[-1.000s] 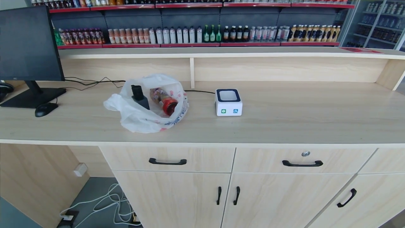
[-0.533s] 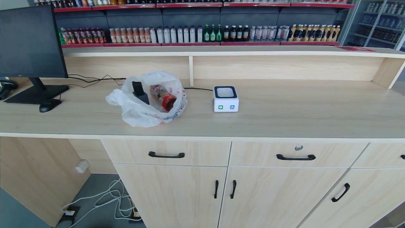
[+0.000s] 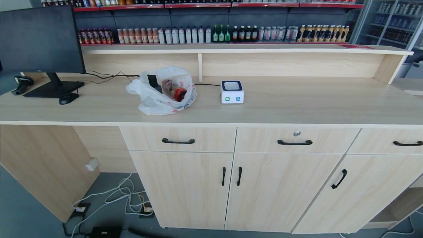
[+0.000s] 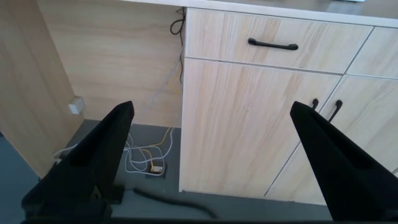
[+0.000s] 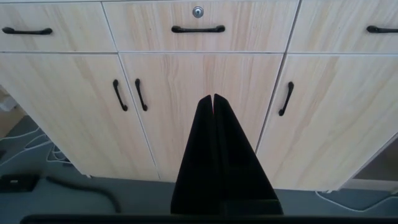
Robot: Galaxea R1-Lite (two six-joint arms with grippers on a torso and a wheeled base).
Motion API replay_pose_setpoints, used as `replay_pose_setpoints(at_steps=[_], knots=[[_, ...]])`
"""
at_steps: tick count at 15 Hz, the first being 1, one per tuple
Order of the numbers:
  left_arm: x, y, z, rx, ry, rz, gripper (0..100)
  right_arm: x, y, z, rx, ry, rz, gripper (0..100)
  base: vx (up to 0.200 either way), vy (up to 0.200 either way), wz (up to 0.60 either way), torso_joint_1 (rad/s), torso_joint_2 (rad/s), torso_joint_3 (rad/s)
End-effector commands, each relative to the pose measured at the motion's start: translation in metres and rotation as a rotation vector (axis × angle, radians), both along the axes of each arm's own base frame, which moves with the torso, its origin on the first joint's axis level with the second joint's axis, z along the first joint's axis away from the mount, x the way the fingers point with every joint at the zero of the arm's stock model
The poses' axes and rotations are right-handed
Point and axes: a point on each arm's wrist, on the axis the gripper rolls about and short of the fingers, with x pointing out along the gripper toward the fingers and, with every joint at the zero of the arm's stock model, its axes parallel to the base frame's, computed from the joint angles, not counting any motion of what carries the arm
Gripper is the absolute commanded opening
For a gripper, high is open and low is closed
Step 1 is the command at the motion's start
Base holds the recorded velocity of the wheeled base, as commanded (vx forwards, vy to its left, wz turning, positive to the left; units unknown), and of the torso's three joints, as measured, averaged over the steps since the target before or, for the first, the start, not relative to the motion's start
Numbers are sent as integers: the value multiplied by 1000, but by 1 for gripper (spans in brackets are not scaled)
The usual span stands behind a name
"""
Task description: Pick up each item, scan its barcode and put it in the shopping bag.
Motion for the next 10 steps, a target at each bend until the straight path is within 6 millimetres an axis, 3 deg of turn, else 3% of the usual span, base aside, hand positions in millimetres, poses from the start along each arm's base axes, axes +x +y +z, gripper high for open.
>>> replay_pose_setpoints(at_steps=[1,10], knots=[[0,0,0,1,1,1,100,0,0,0,-1,2,1,0,-200,0,0,-2,-7,7],[0,0,0,3,1,1,100,1,0,0,2,9,4,0,0,0,0,0,0,0]])
